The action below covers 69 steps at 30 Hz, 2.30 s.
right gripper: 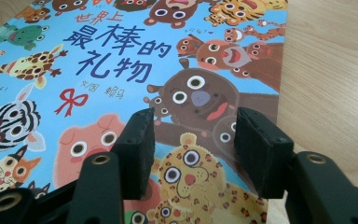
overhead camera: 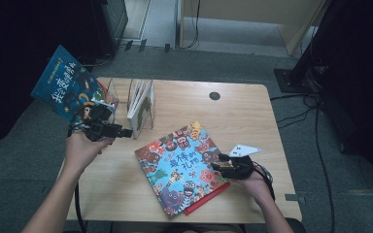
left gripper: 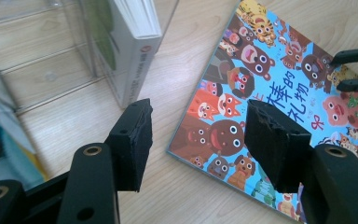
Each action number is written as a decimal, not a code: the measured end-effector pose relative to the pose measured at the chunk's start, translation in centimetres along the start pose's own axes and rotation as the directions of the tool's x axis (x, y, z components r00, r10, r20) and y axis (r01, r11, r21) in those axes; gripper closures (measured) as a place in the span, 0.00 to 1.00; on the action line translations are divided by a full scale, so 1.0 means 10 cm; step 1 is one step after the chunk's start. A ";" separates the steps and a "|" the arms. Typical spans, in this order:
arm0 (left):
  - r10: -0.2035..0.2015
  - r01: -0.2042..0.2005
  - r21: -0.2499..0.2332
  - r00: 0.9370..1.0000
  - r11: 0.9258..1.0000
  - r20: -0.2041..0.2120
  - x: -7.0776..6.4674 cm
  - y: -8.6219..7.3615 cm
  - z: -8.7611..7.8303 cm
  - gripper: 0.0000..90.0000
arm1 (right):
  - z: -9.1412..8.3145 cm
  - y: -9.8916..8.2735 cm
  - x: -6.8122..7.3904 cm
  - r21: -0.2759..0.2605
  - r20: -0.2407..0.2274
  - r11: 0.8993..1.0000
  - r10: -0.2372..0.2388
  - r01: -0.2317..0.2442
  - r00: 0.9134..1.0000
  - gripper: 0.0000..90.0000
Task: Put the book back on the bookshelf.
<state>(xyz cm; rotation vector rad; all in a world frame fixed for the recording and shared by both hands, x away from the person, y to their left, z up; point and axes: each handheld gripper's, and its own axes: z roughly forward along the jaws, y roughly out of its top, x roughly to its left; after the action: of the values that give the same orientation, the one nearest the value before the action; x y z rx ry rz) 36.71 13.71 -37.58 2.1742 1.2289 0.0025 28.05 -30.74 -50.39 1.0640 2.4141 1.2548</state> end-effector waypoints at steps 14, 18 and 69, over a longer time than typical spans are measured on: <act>0.051 -0.051 0.017 0.999 0.999 -0.006 -0.07 -0.14 0.33 0.47 | -0.07 -0.07 0.04 -0.011 0.010 1.000 0.005 -0.005 1.000 0.58; 0.065 -0.065 0.019 0.998 0.998 0.009 -0.11 -0.15 0.41 0.47 | -0.09 -0.09 0.04 -0.012 0.011 1.000 0.006 -0.006 1.000 0.58; 0.166 -0.160 -0.072 0.983 0.984 0.078 -0.32 -0.46 1.15 0.53 | -0.45 -0.40 0.18 -0.022 0.072 0.996 0.086 -0.084 0.994 0.83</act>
<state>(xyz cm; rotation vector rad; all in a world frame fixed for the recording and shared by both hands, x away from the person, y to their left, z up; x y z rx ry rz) 34.74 6.89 -48.29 2.1887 0.9878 0.0195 22.52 -33.78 -50.50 1.1975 2.3213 1.2397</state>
